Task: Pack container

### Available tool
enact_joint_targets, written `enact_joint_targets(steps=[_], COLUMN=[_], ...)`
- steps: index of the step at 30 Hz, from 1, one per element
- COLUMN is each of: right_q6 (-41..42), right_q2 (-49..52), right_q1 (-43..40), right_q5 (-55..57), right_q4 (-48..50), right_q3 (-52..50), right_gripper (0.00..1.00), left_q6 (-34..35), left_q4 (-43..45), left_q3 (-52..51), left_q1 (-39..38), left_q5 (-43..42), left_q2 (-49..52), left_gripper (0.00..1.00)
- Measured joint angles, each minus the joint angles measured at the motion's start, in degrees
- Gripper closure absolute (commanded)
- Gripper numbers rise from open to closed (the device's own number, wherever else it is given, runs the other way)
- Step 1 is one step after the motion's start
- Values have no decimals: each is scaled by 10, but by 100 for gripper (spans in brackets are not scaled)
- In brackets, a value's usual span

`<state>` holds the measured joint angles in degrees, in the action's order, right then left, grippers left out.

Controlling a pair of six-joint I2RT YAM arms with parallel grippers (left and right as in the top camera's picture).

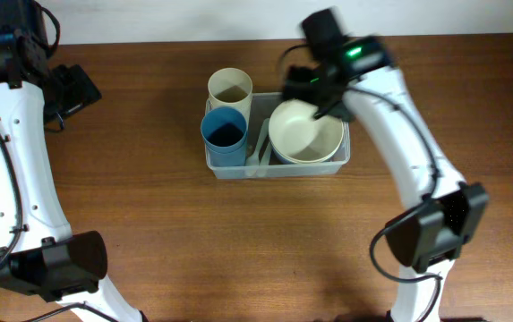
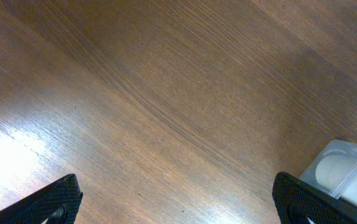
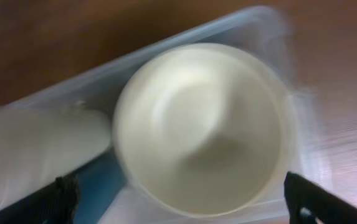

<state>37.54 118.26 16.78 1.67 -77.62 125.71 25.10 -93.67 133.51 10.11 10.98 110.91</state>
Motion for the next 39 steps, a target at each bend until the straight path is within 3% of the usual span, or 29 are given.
enact_joint_targets(steps=[5, 10, 20, 27, 33, 39], right_q6=[-41, -97, -221, -245, -244, -240], right_q2=[-7, -20, -21, -70, -162, -262], right_q1=[-88, -158, -218, -218, -218, -196], right_q5=[21, 29, -39, -48, -59, -101], right_q4=[-113, -191, -194, -193, -194, -193], right_q3=[96, 119, 97, -11, -123, -170], right_gripper=[1, 1, 1, 1, 1, 1], left_q6=[0, 0, 0, 0, 0, 0], left_q4=[0, 0, 0, 0, 0, 0], left_q3=[0, 0, 0, 0, 0, 0], left_q1=[0, 0, 0, 0, 0, 0], left_q5=[0, 0, 0, 0, 0, 0], left_q2=[0, 0, 0, 0, 0, 0], left_gripper=[0, 0, 0, 0, 0, 1])
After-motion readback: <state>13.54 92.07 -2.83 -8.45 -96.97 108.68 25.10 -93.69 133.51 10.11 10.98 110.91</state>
